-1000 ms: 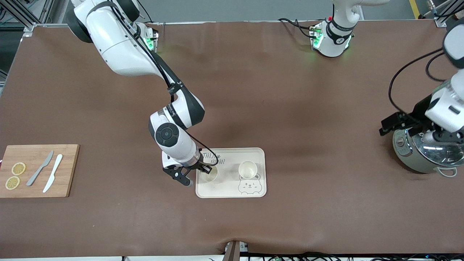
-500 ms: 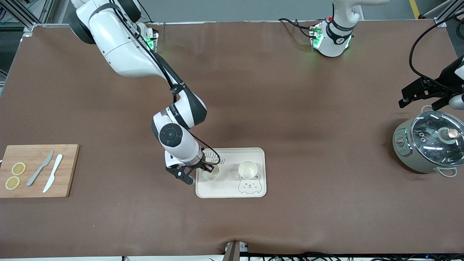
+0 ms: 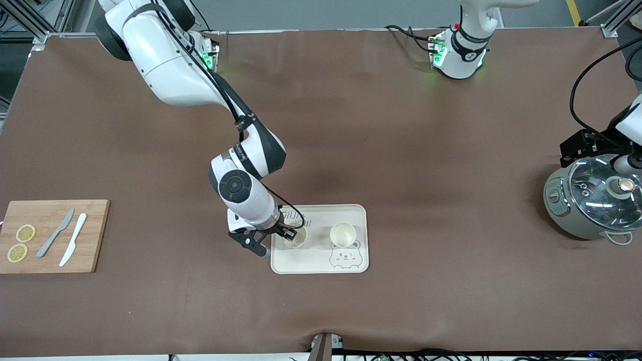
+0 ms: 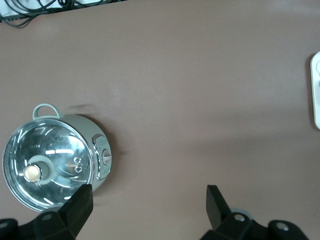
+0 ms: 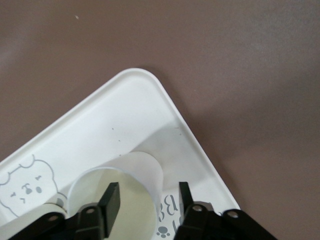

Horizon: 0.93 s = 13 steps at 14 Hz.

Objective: Place white IKEA cup upright on tray with both arms

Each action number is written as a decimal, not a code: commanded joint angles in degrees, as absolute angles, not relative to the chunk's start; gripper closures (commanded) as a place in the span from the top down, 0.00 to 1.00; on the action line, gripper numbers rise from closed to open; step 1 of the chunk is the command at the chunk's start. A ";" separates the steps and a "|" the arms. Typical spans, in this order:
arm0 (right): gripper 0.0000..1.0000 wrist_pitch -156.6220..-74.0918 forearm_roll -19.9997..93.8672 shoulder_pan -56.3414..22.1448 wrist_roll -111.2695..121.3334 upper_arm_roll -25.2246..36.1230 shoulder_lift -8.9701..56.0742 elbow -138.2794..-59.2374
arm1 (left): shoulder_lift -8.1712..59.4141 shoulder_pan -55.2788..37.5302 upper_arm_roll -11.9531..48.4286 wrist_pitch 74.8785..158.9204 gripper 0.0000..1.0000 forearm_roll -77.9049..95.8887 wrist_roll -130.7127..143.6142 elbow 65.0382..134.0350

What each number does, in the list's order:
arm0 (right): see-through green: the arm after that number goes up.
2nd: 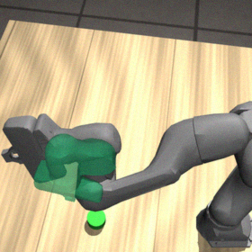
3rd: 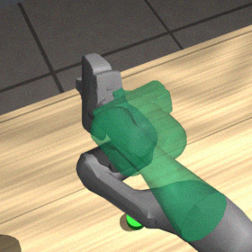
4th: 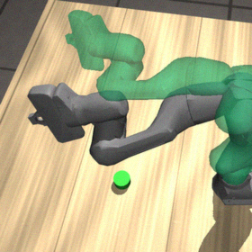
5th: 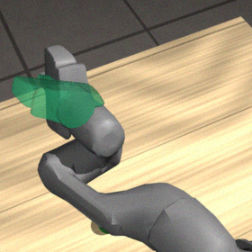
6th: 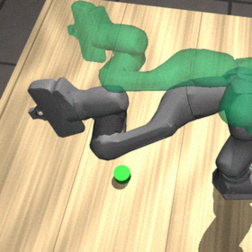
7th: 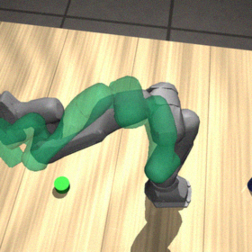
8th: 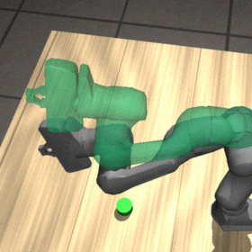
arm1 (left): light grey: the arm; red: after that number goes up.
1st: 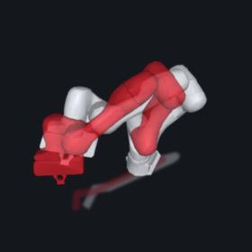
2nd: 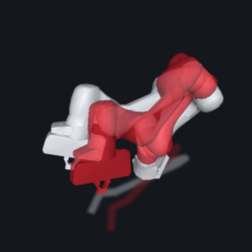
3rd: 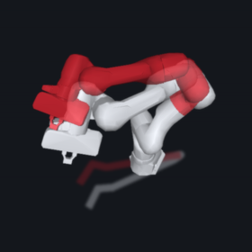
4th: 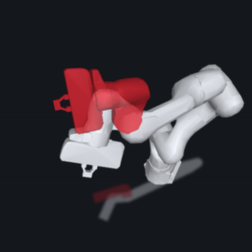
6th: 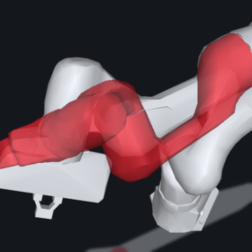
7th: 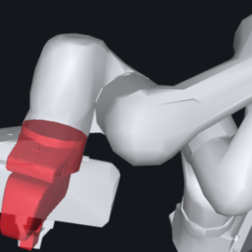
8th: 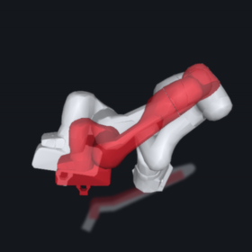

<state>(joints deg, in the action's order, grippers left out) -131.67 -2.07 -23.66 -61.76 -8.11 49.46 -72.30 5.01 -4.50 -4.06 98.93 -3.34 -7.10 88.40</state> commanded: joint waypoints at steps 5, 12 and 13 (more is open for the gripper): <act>1.00 -103.07 -1.41 -21.81 -55.66 -8.35 31.06 -72.95 | 5.10 -3.69 -3.52 100.01 1.00 1.39 -5.47 88.33; 1.00 -73.24 4.39 -10.38 -32.02 -8.00 8.11 -78.12 | 5.10 0.79 3.69 100.02 1.00 0.79 -3.87 88.15; 1.00 -70.95 4.39 -8.80 -29.21 -7.82 5.91 -79.35 | 5.10 0.36 3.60 100.02 1.00 0.79 -3.87 88.15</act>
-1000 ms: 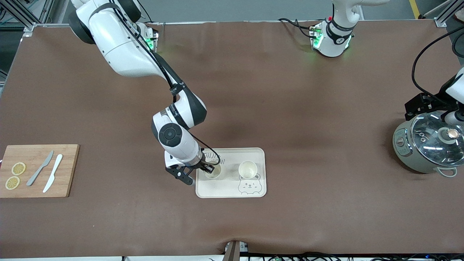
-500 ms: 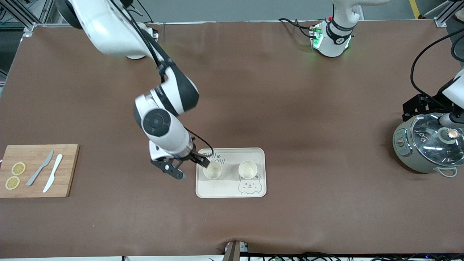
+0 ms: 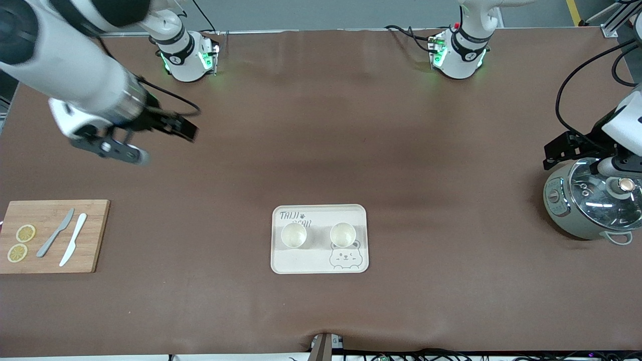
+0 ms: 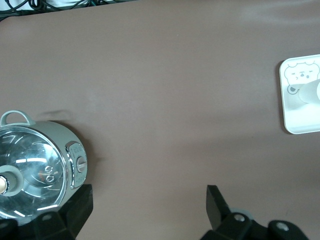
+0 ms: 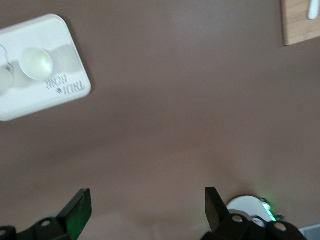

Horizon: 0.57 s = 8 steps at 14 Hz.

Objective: Place white IKEA cup upright on tray with both arms

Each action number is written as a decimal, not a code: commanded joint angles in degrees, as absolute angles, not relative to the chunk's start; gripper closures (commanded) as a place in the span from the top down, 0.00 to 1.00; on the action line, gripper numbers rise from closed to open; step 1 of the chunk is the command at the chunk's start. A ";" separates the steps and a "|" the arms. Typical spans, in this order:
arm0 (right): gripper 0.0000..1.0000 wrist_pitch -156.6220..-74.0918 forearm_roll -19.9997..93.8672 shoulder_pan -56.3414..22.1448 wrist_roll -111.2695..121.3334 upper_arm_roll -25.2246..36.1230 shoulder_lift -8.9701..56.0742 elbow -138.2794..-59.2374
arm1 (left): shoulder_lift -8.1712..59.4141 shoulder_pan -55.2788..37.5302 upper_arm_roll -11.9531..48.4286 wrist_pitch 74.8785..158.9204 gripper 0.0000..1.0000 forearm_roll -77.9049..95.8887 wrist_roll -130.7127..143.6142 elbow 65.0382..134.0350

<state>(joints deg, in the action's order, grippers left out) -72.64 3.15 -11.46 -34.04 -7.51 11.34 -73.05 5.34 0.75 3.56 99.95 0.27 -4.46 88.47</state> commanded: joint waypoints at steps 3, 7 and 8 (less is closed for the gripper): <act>1.00 -66.37 4.39 -1.87 -18.23 -7.74 0.89 -81.21 | 5.19 -2.72 -0.61 100.11 1.00 0.79 -4.13 88.16; 1.00 -67.23 4.13 8.59 -3.19 -7.56 -0.88 -81.30 | 5.19 -2.29 -0.70 100.02 1.00 1.32 -3.87 87.89; 1.00 -69.24 4.13 10.18 -1.95 -7.65 -0.70 -81.47 | 5.19 -2.37 -0.79 100.02 1.00 1.23 -3.95 87.80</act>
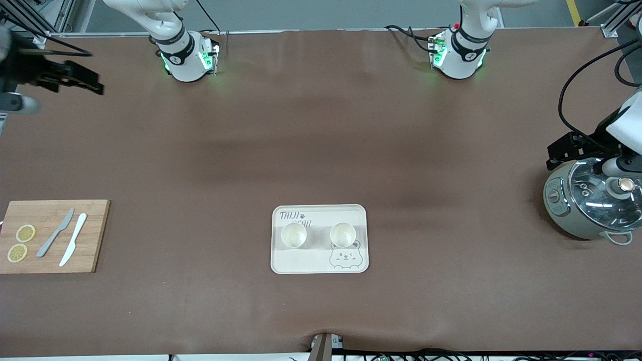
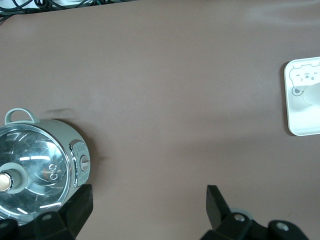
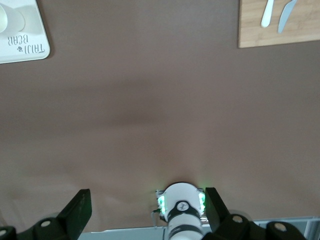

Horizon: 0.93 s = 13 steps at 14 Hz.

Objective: Place white IKEA cup upright on tray with both arms

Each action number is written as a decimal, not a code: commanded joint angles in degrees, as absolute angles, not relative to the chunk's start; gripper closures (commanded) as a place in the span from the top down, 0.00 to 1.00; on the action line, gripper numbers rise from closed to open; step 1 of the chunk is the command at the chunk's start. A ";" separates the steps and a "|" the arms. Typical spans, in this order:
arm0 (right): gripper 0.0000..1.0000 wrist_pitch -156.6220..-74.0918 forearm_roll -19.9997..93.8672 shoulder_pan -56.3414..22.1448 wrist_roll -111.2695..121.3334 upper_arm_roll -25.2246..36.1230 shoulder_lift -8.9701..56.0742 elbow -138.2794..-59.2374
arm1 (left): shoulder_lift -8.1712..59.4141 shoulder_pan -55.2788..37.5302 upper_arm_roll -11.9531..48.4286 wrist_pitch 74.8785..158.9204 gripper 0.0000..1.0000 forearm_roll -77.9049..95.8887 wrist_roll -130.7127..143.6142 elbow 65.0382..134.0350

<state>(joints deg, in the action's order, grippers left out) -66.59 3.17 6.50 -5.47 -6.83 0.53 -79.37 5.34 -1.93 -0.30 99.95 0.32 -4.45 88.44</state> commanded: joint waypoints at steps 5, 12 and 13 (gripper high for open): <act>1.00 -82.50 2.29 12.20 1.82 -7.47 -0.88 -88.67 | 5.01 -3.25 0.52 92.64 1.00 0.44 -3.87 87.45; 1.00 -90.61 -0.17 15.82 6.86 -7.56 -1.15 -91.05 | 5.36 -3.25 1.05 92.64 1.00 0.53 -2.90 87.54; 1.00 -91.14 -0.35 16.17 6.51 -7.56 -0.71 -90.79 | 5.36 -3.34 1.14 92.64 1.00 0.53 -2.81 87.54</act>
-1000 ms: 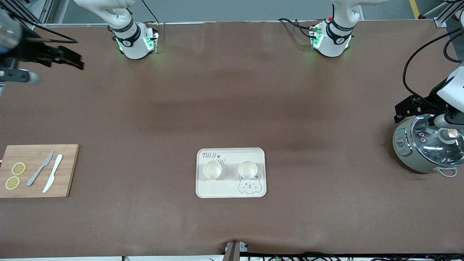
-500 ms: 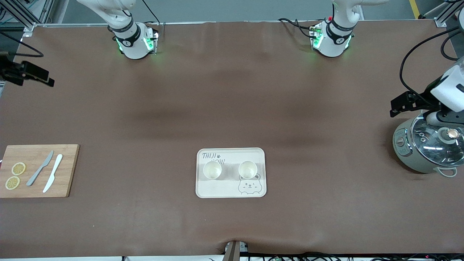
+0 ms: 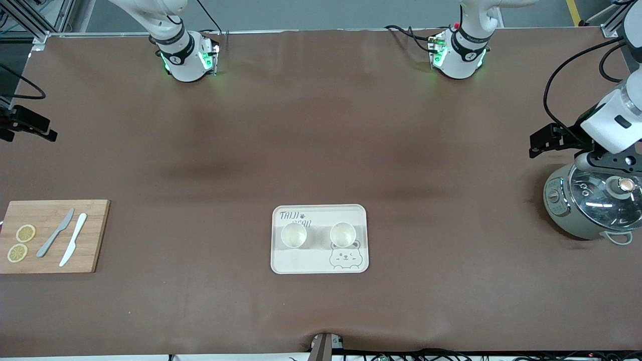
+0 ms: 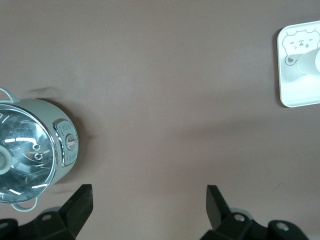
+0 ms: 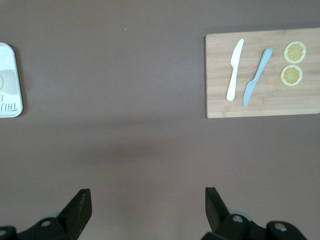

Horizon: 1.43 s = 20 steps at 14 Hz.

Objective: Place white IKEA cup upright on tray with both arms

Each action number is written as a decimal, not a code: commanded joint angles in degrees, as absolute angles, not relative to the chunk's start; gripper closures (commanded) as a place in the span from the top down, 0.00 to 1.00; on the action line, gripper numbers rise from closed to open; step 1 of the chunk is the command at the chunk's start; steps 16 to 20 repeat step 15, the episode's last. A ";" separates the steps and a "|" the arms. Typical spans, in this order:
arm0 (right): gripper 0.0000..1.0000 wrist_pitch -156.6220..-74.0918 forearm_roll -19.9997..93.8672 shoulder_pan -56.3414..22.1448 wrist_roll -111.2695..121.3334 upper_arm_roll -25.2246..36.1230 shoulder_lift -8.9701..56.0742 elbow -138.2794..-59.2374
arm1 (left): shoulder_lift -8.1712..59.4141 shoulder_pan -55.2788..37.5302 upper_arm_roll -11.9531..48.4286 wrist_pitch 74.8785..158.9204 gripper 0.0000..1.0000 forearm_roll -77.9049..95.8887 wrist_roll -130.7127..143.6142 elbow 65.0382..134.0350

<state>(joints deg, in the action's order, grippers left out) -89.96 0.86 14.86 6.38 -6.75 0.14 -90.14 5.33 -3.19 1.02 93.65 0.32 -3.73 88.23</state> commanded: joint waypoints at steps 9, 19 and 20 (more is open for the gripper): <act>1.00 -93.69 -0.79 16.79 2.99 -7.65 1.76 -87.45 | 5.27 -3.34 1.67 92.55 1.00 0.53 -1.85 87.63; 1.00 -95.01 0.17 17.31 2.99 -7.73 2.19 -87.45 | 5.36 -3.34 2.29 92.55 1.00 0.53 -0.44 87.63; 1.00 -95.01 0.17 17.31 2.99 -7.73 2.19 -87.45 | 5.36 -3.34 2.29 92.55 1.00 0.53 -0.44 87.63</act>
